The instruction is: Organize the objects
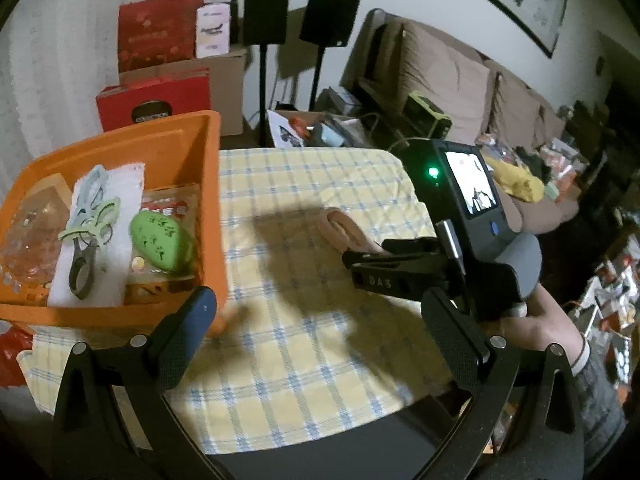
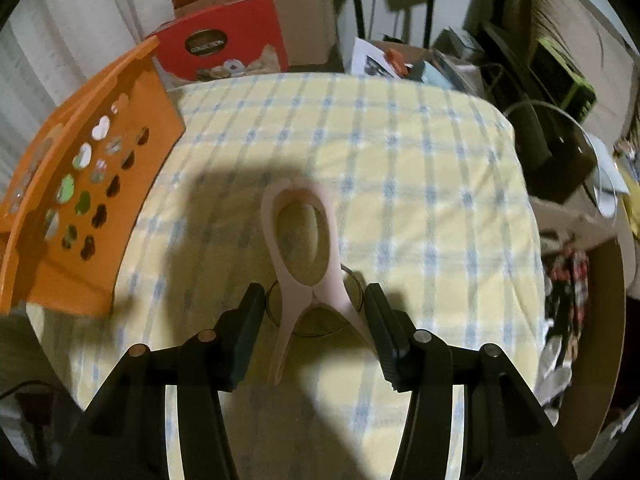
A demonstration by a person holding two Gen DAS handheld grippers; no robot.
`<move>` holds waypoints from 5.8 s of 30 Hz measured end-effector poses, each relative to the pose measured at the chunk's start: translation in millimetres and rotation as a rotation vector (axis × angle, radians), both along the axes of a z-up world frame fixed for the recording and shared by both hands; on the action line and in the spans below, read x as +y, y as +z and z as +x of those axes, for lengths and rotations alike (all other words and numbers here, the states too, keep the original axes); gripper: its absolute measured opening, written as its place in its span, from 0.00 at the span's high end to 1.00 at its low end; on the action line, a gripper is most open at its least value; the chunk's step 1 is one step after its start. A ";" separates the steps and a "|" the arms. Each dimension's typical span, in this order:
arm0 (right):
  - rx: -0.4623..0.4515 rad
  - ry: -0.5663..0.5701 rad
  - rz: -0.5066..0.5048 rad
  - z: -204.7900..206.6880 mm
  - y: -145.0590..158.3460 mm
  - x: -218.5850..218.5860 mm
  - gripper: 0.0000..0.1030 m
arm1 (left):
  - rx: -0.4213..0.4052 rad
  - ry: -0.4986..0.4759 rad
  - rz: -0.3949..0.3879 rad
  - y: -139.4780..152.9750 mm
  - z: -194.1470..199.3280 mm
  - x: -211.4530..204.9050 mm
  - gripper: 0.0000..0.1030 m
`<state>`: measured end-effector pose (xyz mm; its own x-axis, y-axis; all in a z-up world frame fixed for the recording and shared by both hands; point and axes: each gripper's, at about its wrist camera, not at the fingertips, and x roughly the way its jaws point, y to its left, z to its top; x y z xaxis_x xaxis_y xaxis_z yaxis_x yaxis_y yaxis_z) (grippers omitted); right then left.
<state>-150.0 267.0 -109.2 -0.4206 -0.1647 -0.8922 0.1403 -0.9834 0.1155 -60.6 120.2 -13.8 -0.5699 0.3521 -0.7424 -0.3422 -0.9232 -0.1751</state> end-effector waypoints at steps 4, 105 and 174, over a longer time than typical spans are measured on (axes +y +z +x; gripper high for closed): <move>-0.006 -0.023 -0.054 20.4 1.3 11.8 0.48 | -0.012 -0.025 -0.009 -3.6 5.4 8.7 0.01; 0.319 0.311 -0.214 35.7 163.4 -161.2 0.90 | 0.217 0.113 -0.072 66.8 -30.1 -116.3 0.87; 0.308 0.081 -0.057 82.3 98.0 -89.2 0.18 | 0.020 0.193 0.059 2.3 -2.7 -167.3 0.00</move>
